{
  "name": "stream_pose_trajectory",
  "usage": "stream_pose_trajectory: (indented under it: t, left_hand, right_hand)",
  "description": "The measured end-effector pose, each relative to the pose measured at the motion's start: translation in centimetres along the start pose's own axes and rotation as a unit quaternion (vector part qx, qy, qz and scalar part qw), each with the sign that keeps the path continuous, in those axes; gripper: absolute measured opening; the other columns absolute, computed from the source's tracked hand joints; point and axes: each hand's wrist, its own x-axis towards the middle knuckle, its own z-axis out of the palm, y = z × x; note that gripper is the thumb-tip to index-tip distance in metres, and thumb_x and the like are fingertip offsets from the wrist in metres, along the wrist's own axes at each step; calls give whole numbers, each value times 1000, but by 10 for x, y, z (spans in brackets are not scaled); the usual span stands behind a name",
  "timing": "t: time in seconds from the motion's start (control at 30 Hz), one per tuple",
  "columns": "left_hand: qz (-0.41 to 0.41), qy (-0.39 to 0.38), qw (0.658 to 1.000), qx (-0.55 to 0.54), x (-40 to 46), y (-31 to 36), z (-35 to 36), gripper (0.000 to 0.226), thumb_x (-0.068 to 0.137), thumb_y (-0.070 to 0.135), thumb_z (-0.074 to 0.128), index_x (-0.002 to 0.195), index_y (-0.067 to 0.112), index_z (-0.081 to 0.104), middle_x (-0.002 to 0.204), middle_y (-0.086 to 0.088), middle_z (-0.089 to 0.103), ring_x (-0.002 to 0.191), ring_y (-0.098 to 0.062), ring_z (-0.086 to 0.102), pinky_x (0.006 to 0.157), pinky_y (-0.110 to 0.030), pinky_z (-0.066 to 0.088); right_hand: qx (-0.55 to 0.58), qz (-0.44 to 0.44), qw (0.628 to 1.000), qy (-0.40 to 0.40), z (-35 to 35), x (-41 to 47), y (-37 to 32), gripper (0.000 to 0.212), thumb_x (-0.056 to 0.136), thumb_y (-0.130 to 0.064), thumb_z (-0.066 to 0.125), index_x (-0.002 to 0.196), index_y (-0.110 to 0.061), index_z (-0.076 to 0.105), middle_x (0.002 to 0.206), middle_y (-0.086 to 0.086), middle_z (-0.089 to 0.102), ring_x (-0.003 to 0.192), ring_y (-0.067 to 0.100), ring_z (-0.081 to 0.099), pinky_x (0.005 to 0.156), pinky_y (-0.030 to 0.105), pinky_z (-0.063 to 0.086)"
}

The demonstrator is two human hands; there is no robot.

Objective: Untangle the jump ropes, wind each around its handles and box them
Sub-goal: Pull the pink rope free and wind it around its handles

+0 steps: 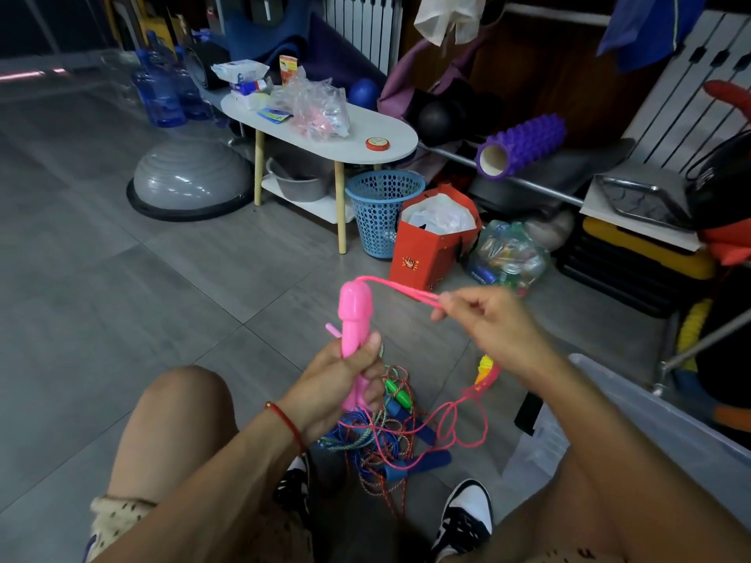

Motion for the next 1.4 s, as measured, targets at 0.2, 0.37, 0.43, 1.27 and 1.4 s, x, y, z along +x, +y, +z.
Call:
stream_pose_trajectory:
  t: [0.2, 0.37, 0.43, 1.27, 1.4]
  left_hand:
    - [9, 15, 996, -82, 10, -2, 13, 44, 93, 34, 56, 109, -7, 50, 58, -8, 56, 46, -15, 41, 44, -24, 39]
    - [8, 21, 987, -162, 10, 5, 7, 34, 94, 29, 57, 110, 1, 48, 90, -14, 72, 44, -10, 41, 42, -23, 41]
    - [2, -8, 983, -182, 9, 8, 5, 24, 92, 28, 58, 98, 7, 47, 81, -9, 62, 44, -8, 40, 42, -22, 40]
    - [-114, -96, 814, 561, 23, 53, -20, 67, 76, 2, 76, 125, 14, 32, 83, -8, 55, 61, -21, 56, 51, -32, 51]
    - [-93, -146, 713, 679, 27, 47, -9, 66, 76, 14, 82, 115, 14, 28, 84, -5, 54, 63, -18, 57, 43, -22, 43]
  right_hand:
    - [42, 20, 992, -113, 64, -30, 6, 44, 108, -27, 40, 74, -12, 65, 59, -14, 63, 57, -2, 53, 63, 20, 40]
    - [52, 56, 986, -147, 74, -29, 17, 49, 107, -39, 39, 68, -16, 57, 48, -9, 47, 45, 3, 41, 51, 21, 34]
    - [107, 64, 978, -167, 76, -31, 22, 45, 107, -40, 38, 72, -14, 51, 47, -11, 39, 42, 1, 34, 47, 16, 29]
    - [-273, -207, 933, -112, 25, -23, 13, 17, 98, -44, 50, 93, -31, 61, 83, -18, 52, 76, 2, 49, 68, 28, 43]
    - [-283, -279, 913, -91, 19, -11, -11, 16, 95, -45, 56, 93, -31, 64, 85, -21, 49, 76, -1, 47, 63, 27, 41]
